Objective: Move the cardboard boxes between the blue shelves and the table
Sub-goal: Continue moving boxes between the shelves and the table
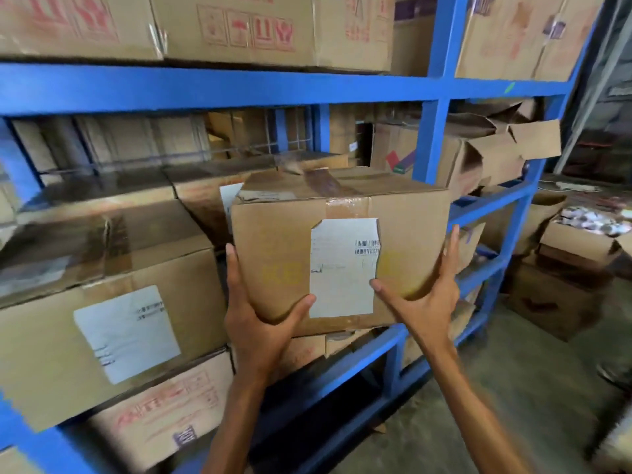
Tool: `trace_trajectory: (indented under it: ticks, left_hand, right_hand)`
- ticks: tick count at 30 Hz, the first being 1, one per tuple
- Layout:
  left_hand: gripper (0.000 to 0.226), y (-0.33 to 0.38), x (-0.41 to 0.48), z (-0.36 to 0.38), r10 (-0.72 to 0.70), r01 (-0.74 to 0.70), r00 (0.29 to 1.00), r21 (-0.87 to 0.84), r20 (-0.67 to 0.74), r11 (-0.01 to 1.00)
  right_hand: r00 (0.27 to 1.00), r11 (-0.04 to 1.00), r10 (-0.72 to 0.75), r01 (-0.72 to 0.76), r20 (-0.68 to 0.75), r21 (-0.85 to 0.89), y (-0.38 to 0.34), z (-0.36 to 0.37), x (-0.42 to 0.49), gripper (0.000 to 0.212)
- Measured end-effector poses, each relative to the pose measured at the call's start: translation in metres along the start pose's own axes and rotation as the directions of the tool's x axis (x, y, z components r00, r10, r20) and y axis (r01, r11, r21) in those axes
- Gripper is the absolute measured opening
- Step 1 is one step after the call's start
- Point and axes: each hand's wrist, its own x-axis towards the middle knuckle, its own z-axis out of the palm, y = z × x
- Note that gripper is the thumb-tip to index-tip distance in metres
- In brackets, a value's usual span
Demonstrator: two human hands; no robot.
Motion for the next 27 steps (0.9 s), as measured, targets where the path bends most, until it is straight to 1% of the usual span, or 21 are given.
trace_trajectory:
  ticks: [2,4,6,8,10,14,17,20,23,27]
  left_hand:
    - [0.132,-0.008,0.006,0.007,0.029,-0.028,0.999,0.023,-0.038,0.999]
    - [0.128,-0.016,0.012,0.015,0.040,-0.034,0.996,0.075,-0.079,0.997]
    - [0.126,-0.026,0.017,0.024,0.081,-0.059,0.984,0.139,-0.160,0.989]
    - [0.125,-0.032,0.022,0.029,0.103,-0.064,0.976,0.197,-0.191,0.978]
    - [0.126,-0.040,0.026,0.035,0.125,-0.058,0.964,0.273,-0.233,0.960]
    - [0.125,-0.052,0.031,0.043,0.169,-0.034,0.937,0.403,-0.306,0.915]
    - [0.119,-0.067,0.030,0.050,0.259,-0.033,0.908,0.560,-0.329,0.828]
    - [0.119,-0.080,0.035,0.055,0.285,-0.002,0.888,0.616,-0.361,0.788]
    - [0.121,-0.095,0.048,0.054,0.273,0.050,0.891,0.676,-0.363,0.735]
    - [0.117,-0.126,0.049,0.058,0.218,0.166,0.914,0.805,-0.342,0.569]
  right_hand:
    - [0.998,0.999,-0.032,0.030,0.055,0.035,0.015,0.017,0.015,0.136]
    - [0.991,0.996,-0.083,0.081,0.100,0.026,0.030,0.035,0.031,0.130]
    - [0.980,0.987,-0.160,0.156,0.120,0.043,0.048,0.052,0.047,0.124]
    - [0.971,0.979,-0.200,0.193,0.130,0.066,0.062,0.067,0.058,0.120]
    - [0.964,0.973,-0.216,0.199,0.156,0.118,0.077,0.083,0.067,0.121]
    - [0.956,0.964,-0.206,0.161,0.211,0.214,0.101,0.116,0.076,0.124]
    - [0.947,0.949,-0.251,0.199,0.202,0.246,0.120,0.137,0.083,0.120]
    - [0.946,0.933,-0.273,0.216,0.176,0.287,0.131,0.153,0.089,0.118]
    - [0.944,0.920,-0.275,0.203,0.184,0.335,0.139,0.171,0.091,0.117]
    - [0.936,0.936,-0.237,0.147,0.262,0.320,0.153,0.193,0.075,0.115]
